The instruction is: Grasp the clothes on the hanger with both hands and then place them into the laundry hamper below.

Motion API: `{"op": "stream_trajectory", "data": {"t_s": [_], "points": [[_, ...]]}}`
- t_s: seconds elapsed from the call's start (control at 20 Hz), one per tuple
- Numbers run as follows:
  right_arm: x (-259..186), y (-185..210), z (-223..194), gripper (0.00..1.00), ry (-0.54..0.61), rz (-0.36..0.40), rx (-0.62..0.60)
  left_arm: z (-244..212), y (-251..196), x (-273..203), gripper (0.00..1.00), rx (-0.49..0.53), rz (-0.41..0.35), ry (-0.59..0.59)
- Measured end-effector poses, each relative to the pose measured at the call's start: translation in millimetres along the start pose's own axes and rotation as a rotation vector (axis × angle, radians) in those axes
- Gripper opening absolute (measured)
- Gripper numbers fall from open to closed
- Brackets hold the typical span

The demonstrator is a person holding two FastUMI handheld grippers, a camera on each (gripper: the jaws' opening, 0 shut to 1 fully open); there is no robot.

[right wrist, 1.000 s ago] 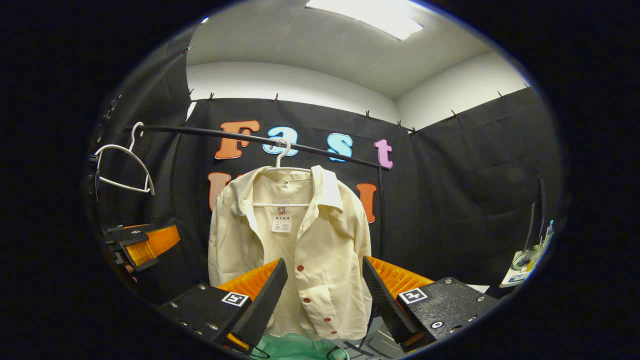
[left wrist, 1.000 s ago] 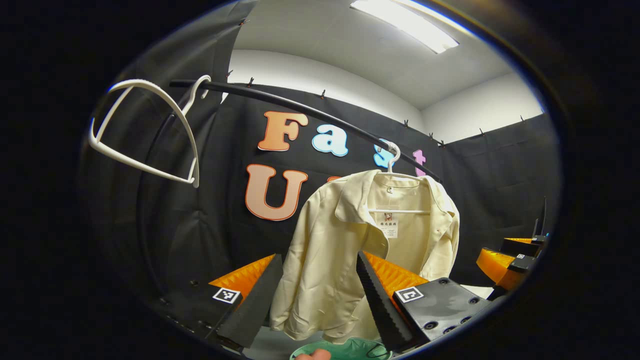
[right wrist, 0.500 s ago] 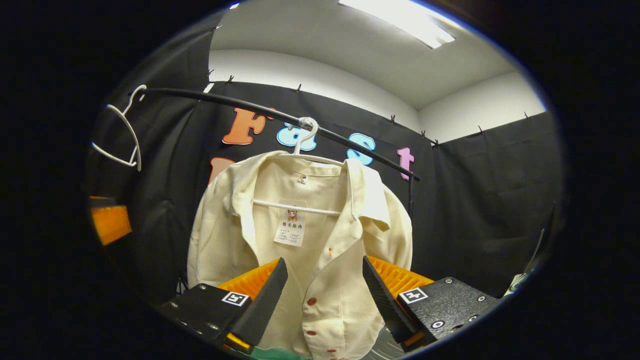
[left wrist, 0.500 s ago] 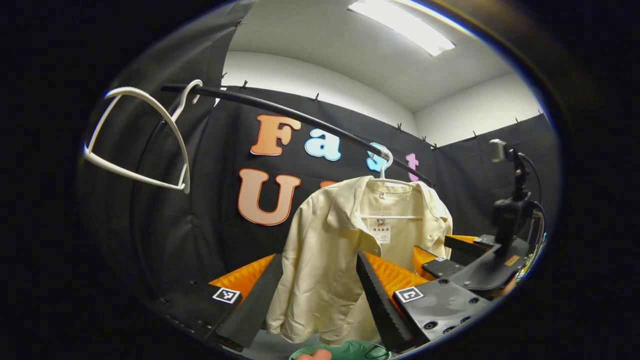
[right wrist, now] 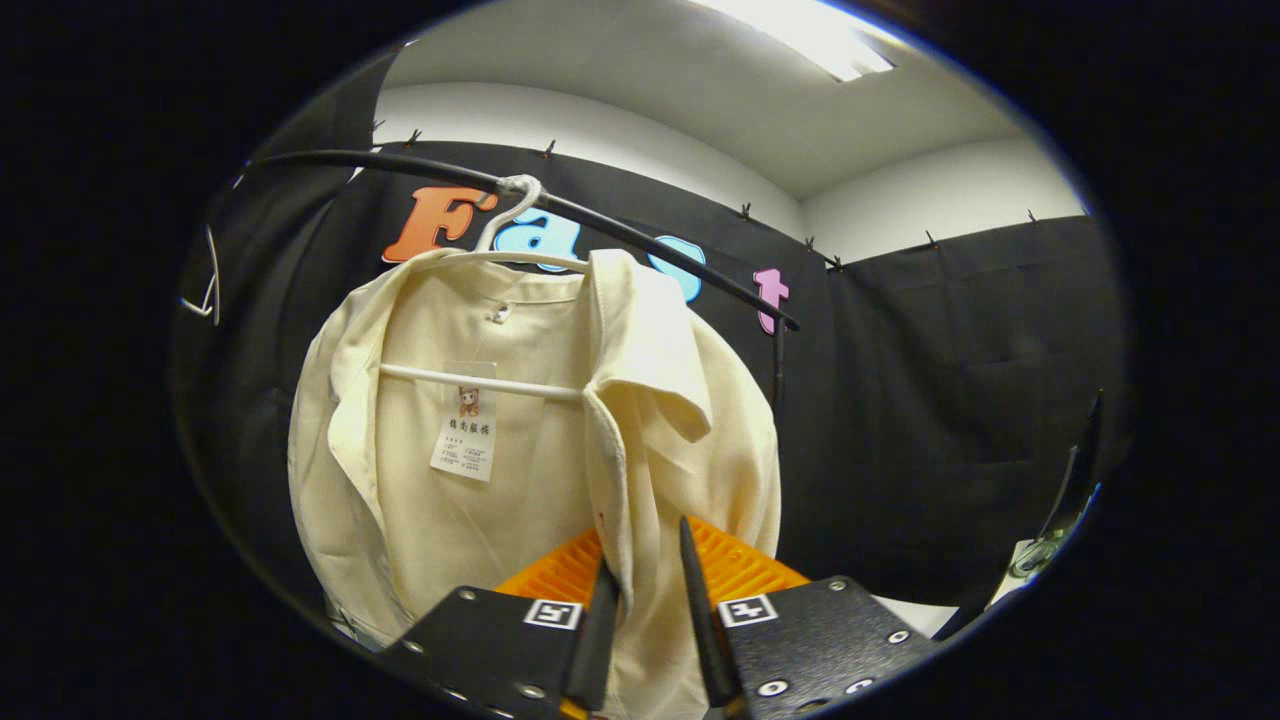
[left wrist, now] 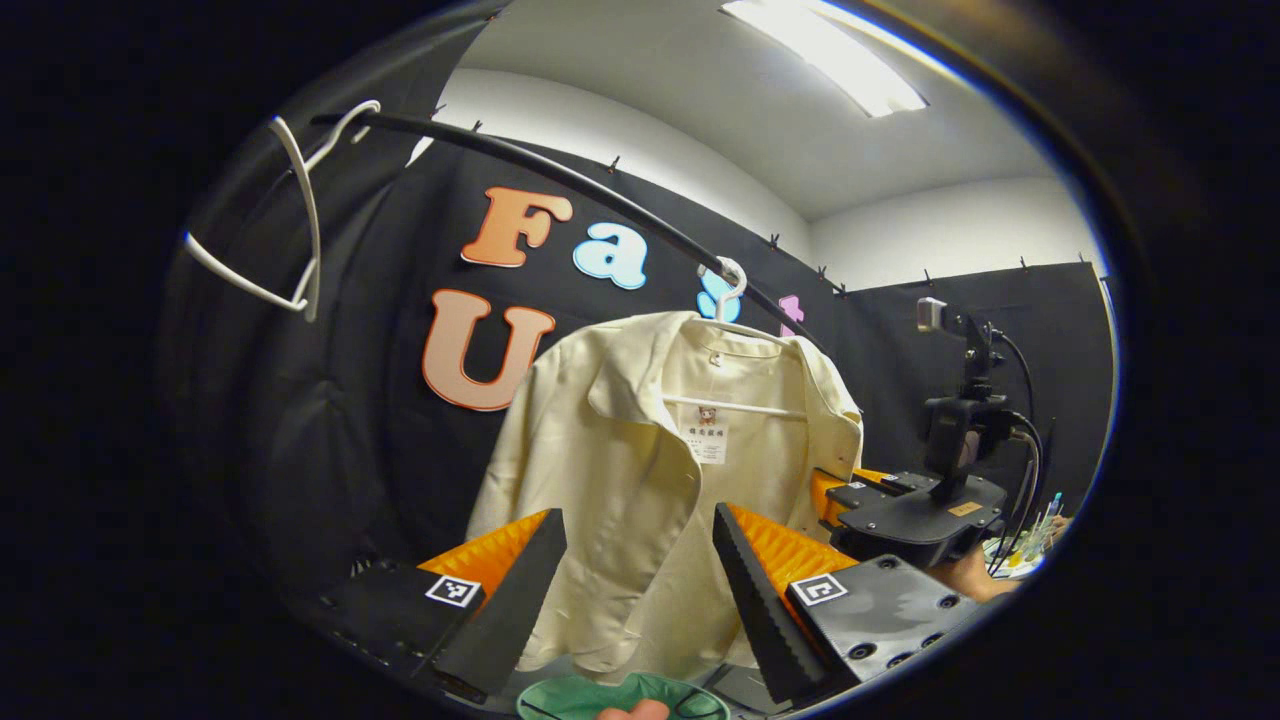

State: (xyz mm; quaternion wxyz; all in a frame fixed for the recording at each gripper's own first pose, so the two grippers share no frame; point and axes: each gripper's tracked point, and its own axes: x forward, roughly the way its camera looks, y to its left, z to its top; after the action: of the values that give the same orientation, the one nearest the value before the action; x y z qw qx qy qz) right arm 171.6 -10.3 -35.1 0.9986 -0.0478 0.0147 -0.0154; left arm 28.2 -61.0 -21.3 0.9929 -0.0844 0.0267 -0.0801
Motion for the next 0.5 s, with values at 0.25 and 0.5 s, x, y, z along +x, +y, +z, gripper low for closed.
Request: {"op": "stream_trajectory", "data": {"t_s": [0.25, 0.5], "points": [[-13.4, 0.9, 20.4, 0.01, -0.043, 0.103, -0.051, -7.5, -22.1, 68.4, 0.96, 0.09, 0.037, -0.033], [-24.9, 17.9, 20.8, 0.01, -0.028, 0.222, -0.014, -33.6, -18.1, 122.6, 0.97, 0.137, 0.138, -0.013]]}}
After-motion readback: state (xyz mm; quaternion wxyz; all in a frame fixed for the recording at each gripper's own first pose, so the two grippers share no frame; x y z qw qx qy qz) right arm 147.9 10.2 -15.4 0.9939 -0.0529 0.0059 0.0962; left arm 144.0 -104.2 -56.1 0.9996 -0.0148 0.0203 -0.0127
